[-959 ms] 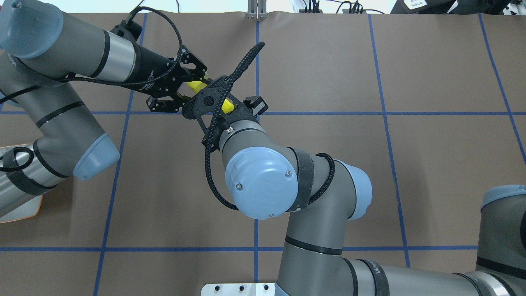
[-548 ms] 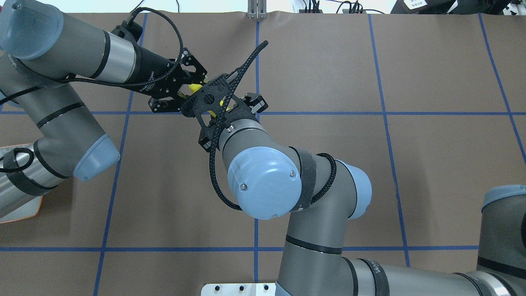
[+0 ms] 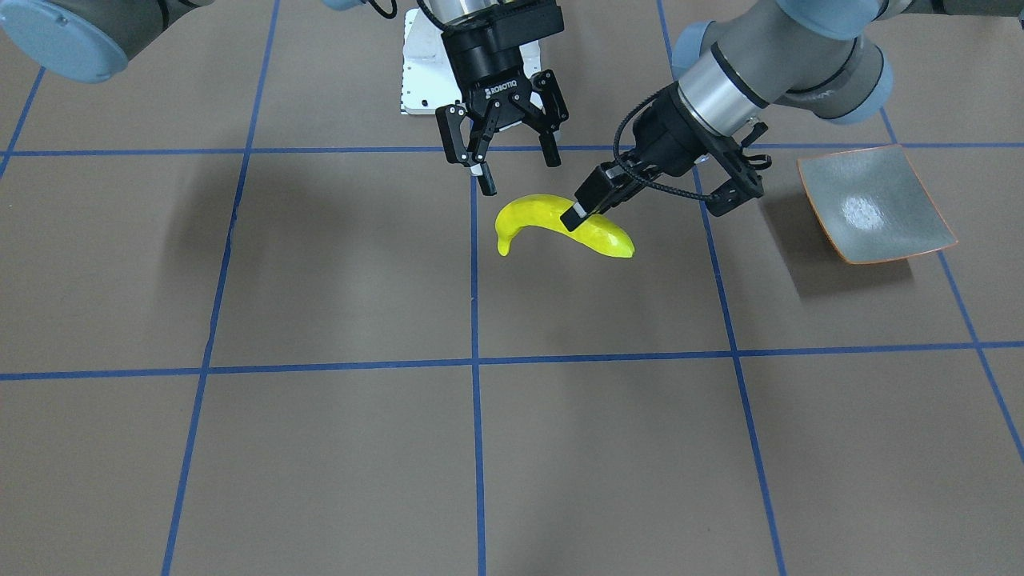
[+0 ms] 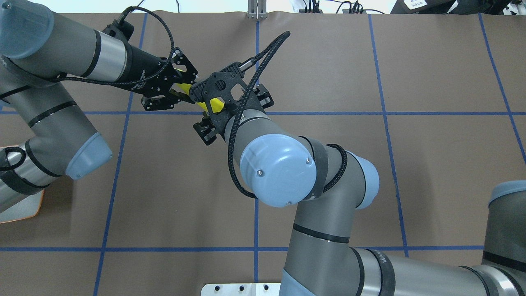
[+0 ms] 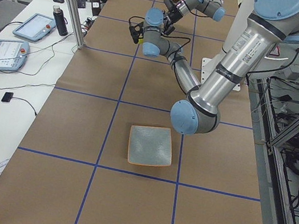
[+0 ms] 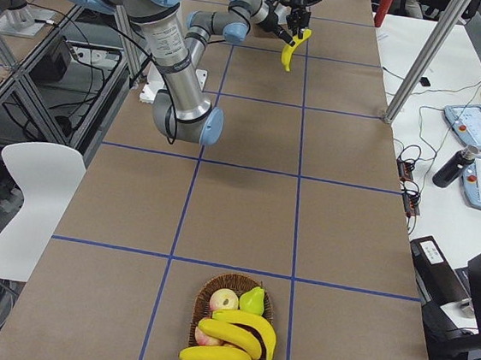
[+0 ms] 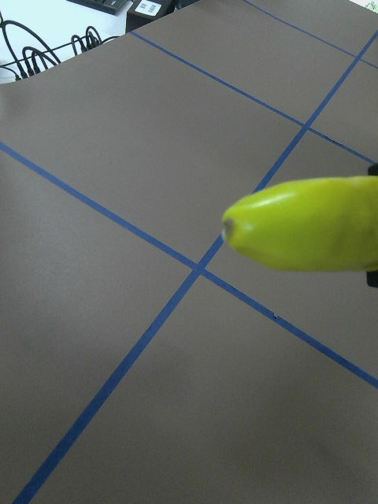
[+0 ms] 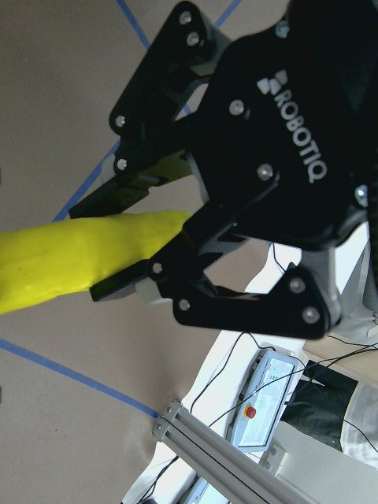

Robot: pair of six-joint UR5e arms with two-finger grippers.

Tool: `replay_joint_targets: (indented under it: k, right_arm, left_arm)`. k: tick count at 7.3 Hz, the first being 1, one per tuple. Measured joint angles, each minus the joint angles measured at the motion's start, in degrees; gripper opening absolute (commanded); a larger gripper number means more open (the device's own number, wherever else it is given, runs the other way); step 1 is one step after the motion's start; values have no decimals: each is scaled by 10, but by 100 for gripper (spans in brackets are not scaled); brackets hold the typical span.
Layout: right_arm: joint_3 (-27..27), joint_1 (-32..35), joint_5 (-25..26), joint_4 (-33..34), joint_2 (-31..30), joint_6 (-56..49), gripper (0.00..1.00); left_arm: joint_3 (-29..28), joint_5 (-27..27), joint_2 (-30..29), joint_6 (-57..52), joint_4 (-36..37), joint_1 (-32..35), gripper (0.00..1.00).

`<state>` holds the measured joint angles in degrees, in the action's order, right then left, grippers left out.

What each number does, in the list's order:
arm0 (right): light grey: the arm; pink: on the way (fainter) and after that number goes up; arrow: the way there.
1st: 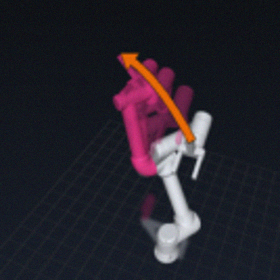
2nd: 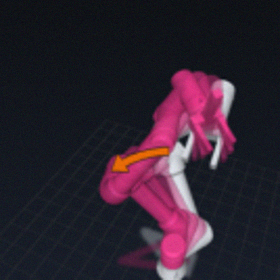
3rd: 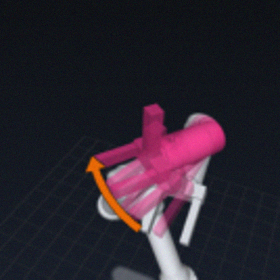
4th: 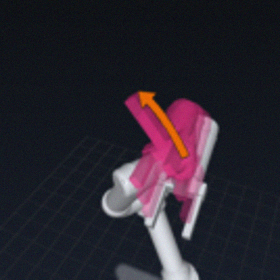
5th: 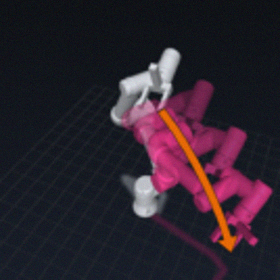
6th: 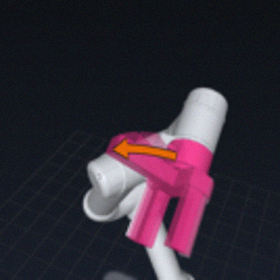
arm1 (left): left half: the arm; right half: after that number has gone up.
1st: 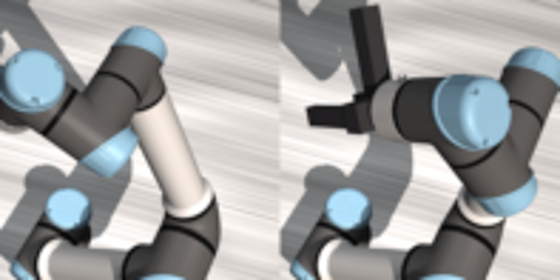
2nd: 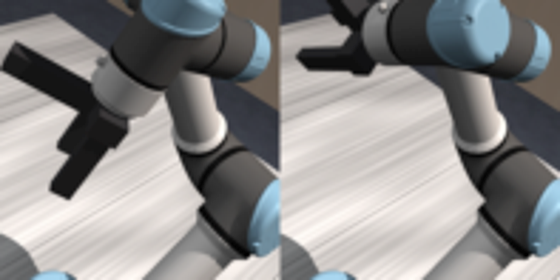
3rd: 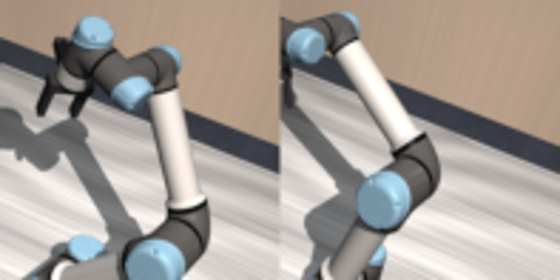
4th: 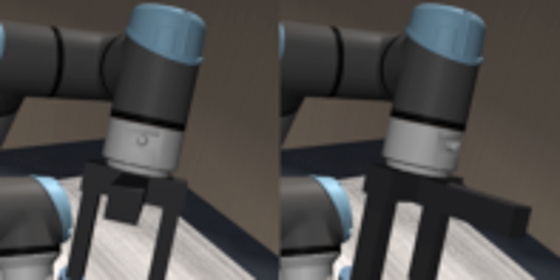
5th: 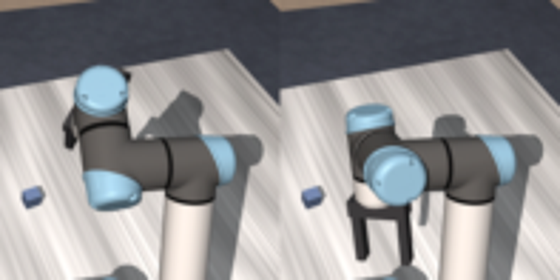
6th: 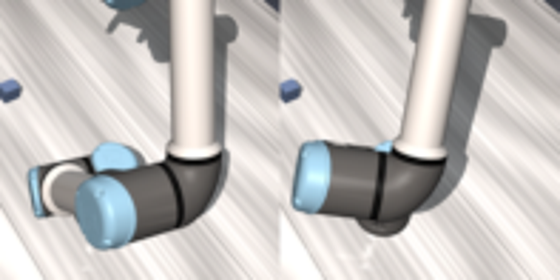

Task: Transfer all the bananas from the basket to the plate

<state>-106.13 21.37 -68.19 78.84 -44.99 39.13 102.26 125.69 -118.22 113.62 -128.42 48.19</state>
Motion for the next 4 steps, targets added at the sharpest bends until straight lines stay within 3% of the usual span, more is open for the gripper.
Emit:
replay_joint_targets:
  k: [2, 4]
  right_arm:
    - [0, 65, -84, 0, -26, 20, 99]
    - [3, 146, -182, 3, -73, 19, 99]
  left_arm:
    - [16, 23, 54, -52, 0, 28, 0]
    - [43, 97, 143, -148, 0, 82, 0]
